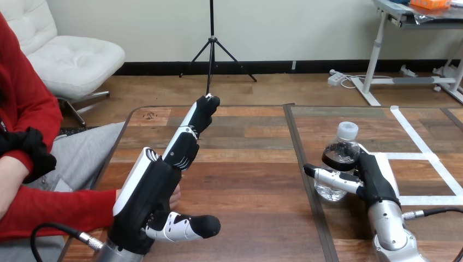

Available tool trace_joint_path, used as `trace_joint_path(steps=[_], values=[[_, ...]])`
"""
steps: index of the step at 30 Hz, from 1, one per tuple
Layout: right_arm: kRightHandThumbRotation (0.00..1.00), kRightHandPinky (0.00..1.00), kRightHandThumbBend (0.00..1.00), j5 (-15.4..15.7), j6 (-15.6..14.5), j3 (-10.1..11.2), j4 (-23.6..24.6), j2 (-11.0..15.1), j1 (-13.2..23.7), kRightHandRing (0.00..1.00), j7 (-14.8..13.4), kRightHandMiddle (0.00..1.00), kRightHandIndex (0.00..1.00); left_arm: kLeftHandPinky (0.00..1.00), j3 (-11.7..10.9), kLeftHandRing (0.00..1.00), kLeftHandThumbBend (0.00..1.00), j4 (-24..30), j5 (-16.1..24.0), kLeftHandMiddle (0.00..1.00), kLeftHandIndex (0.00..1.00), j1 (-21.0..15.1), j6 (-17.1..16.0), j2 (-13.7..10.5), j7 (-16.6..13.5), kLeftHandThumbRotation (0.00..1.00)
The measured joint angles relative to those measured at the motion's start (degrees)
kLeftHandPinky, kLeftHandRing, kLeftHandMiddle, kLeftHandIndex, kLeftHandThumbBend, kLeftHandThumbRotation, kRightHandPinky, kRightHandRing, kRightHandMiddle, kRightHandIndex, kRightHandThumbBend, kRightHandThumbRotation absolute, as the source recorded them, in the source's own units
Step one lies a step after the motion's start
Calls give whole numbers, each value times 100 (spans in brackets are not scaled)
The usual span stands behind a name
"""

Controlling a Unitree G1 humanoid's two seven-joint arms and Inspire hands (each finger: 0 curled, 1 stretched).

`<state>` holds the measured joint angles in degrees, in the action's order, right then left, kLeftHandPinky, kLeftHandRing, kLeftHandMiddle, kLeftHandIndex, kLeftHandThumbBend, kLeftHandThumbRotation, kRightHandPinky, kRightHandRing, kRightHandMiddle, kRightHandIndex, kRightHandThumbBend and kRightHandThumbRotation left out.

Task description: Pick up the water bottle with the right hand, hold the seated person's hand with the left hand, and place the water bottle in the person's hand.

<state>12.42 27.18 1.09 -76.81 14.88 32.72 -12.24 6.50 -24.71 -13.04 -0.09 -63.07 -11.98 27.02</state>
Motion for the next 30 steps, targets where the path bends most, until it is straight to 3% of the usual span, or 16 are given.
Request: trace_joint_path(steps=[18, 30], values=[[2, 48, 97, -255, 1, 346, 3, -122, 0, 55, 15, 63, 65, 100, -68, 100, 100, 10, 3, 100, 100, 7, 29, -20, 19, 71], [0, 48, 94, -447, 0, 564, 2, -145, -12, 51, 169, 55, 56, 99, -67, 100, 100, 14, -3, 100, 100, 15, 49, -26, 72, 71]])
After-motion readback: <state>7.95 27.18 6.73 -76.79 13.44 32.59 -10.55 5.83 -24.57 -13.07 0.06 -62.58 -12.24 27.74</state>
